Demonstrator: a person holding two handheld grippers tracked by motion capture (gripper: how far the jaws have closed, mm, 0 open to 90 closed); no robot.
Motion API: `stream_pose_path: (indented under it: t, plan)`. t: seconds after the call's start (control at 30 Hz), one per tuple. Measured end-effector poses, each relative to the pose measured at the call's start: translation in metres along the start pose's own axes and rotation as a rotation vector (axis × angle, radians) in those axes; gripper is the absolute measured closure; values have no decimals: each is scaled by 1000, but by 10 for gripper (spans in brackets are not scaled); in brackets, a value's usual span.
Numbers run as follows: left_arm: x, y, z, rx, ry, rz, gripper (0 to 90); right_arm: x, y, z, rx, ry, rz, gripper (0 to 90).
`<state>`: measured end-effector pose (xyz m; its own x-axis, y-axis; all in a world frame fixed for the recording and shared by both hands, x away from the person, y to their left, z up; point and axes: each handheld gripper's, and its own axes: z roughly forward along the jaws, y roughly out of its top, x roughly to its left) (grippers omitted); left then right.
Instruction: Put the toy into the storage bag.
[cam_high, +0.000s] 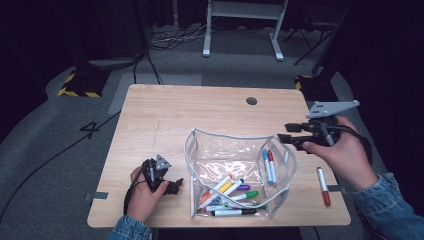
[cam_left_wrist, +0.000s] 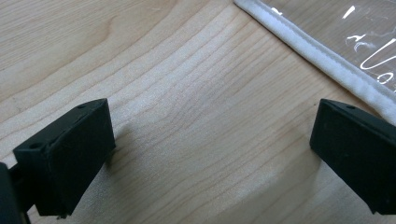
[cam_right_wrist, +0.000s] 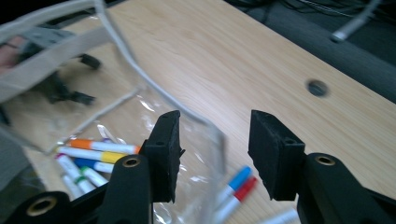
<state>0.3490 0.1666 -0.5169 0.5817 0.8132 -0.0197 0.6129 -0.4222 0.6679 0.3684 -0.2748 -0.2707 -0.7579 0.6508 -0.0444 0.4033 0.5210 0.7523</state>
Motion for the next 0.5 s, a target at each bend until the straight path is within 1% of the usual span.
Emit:
stream_pose_path:
  t: [0.1,0.2,0.3,0.37,0.5]
  plan:
    - [0,0,0,2,0,-2,3,-20,-23,-11,26,-58,60,543]
    - [0,0,0,2,-3,-3,3,-37,-50,-15,72,-104,119,537]
    - [0,0,0,2,-3,-2,3,-51,-79,-14,114,-130,182,535]
    - [0,0,0,1,-2,-2,3,-60,-98,-10,143,-148,214,535]
    - [0,0,0,1,-2,-4,3,-71,-136,0,216,-169,281,536]
